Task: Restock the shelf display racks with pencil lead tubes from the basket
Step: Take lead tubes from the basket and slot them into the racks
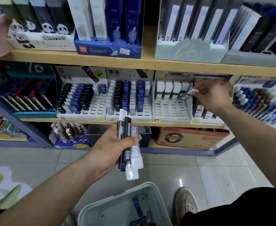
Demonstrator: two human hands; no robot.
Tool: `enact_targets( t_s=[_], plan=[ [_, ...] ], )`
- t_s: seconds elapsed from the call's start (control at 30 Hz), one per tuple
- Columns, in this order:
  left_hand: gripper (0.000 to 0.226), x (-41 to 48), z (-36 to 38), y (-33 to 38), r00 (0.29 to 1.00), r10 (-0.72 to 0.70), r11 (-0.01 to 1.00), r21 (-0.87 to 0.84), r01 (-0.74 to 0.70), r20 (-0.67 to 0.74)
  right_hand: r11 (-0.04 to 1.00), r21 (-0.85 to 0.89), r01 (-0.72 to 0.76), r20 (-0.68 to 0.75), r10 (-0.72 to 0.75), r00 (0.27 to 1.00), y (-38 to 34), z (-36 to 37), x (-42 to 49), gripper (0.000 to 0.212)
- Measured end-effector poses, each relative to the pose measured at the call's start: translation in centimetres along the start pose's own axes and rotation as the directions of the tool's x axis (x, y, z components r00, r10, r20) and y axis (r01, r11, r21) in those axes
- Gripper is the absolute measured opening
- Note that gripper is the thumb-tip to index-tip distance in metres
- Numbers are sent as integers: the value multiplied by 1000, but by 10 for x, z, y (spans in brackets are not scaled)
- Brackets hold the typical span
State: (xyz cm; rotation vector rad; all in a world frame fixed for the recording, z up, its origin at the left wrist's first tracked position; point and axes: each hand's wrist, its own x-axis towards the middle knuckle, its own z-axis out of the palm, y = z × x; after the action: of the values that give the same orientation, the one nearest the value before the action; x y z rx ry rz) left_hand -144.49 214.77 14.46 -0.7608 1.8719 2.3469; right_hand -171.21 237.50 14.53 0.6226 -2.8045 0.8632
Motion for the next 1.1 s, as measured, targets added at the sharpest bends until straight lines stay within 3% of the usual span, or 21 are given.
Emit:
enact_targets(
  t_s=[0.3, 0.43, 0.8, 1.1],
  plan=[
    [26, 16, 9, 8, 1000, 5, 999, -40, -6, -7, 989, -113, 97, 44, -93, 995, 6, 5, 0, 11],
    [23, 17, 12, 5, 1000, 15, 1000, -19, -15, 2, 966, -199, 167, -58, -181, 982, 6, 11, 6, 19],
    [26, 24, 21, 6, 1000, 17, 995, -95, -16, 13, 953, -267, 146, -172, -196, 965, -7, 33, 10, 19],
    [32, 21, 11, 14, 999, 42, 986, -162, -41, 4, 902, -386, 192, -119, -255, 960, 6, 33, 3, 29]
  ],
)
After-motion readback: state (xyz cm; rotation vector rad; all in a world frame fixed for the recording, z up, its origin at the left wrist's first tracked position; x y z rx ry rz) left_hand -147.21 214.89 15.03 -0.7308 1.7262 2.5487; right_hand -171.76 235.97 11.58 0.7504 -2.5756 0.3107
